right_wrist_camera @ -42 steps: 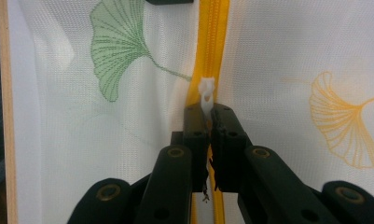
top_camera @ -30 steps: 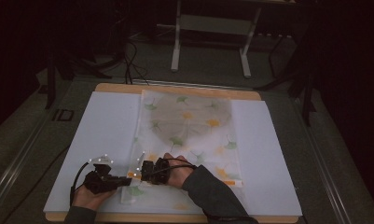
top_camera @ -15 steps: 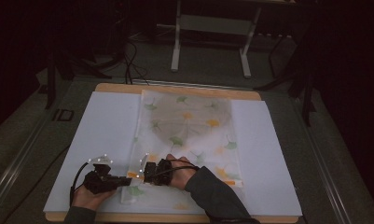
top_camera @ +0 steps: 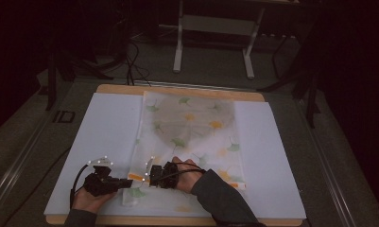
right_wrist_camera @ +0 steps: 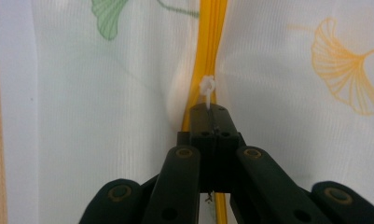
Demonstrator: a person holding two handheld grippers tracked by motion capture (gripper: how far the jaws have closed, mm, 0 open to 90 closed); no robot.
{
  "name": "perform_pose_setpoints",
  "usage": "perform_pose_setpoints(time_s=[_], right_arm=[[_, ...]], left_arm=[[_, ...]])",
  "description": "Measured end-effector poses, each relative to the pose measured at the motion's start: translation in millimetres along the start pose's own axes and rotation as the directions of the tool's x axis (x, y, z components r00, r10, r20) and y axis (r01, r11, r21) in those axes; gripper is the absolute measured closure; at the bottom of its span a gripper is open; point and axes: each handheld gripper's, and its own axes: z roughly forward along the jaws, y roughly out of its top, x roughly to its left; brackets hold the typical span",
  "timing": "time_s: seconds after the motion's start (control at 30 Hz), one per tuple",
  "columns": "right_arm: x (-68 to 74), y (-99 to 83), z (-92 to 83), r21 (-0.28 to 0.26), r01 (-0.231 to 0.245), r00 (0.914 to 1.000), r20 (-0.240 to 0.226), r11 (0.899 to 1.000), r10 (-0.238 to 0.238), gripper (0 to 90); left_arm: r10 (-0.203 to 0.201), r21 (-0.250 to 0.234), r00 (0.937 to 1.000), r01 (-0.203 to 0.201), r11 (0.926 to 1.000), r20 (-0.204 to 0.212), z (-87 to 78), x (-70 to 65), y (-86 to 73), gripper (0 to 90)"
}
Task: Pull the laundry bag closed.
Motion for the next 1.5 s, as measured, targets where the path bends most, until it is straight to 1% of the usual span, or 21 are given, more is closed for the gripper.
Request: perform_pose_setpoints(time_s=[0.3,0.33,0.4,0.5,0.53,0.63,1.03,1.2,1.33,1.37,1.5], right_arm=[[-0.4,-9.4,-3.8,0.007,-0.005,1.0000,0.002,1.000,0.005,90.0],[0.0,-9.8,-4.1,0.014,-0.005,1.0000,0.004,1.000,0.005,90.0],[-0.2,-11.0,-4.7,0.008,-0.002,1.0000,0.004,1.000,0.002,90.0],[0.0,-12.2,-4.9,0.016,-0.003,0.9999,0.011,1.000,0.003,90.0],[-0.6,-13.1,-5.0,0.008,-0.001,0.9999,0.011,1.000,0.001,90.0],[-1.4,-16.3,-5.2,0.016,-0.003,0.9999,0.013,1.000,0.003,90.0],[-3.0,-30.0,-9.5,0.020,-0.030,0.9994,0.016,0.999,0.030,90.0],[-3.5,-33.3,-11.0,0.018,-0.035,0.9991,0.024,0.999,0.034,90.0],[-3.7,-36.8,-11.8,0.027,-0.032,0.9991,0.029,0.999,0.031,90.0],[-3.9,-37.8,-12.4,0.022,-0.036,0.9990,0.025,0.999,0.036,90.0],[-4.7,-42.6,-13.8,0.031,-0.041,0.9987,0.032,0.999,0.040,90.0]], left_arm=[[-0.003,-0.003,1.0000,0.003,1.0000,-0.003,-0.8,0.5,-0.3,88.6],[-0.005,-0.003,1.0000,0.005,1.0000,-0.003,-0.9,0.6,-0.3,88.6],[-0.004,-0.002,1.0000,0.004,1.0000,-0.005,-0.9,0.5,-0.2,88.6],[-0.002,-0.004,1.0000,0.002,1.0000,-0.003,-1.9,1.3,-0.3,88.6],[-0.002,-0.003,1.0000,0.002,1.0000,-0.008,-1.9,1.1,-0.3,88.6],[-0.003,-0.003,1.0000,0.003,1.0000,-0.007,-2.2,1.5,-0.4,88.6],[-0.005,-0.006,0.9999,0.005,1.0000,-0.009,-2.9,2.0,-0.6,88.6],[-0.006,-0.008,0.9999,0.006,0.9999,-0.008,-3.3,2.5,-0.7,88.6],[-0.008,-0.008,0.9999,0.008,0.9999,-0.011,-3.9,2.9,-0.9,88.6],[-0.008,-0.008,0.9999,0.008,0.9999,-0.013,-3.8,2.8,-0.9,88.6],[-0.010,-0.008,0.9999,0.010,0.9999,-0.011,-4.2,3.3,-1.0,88.6]])
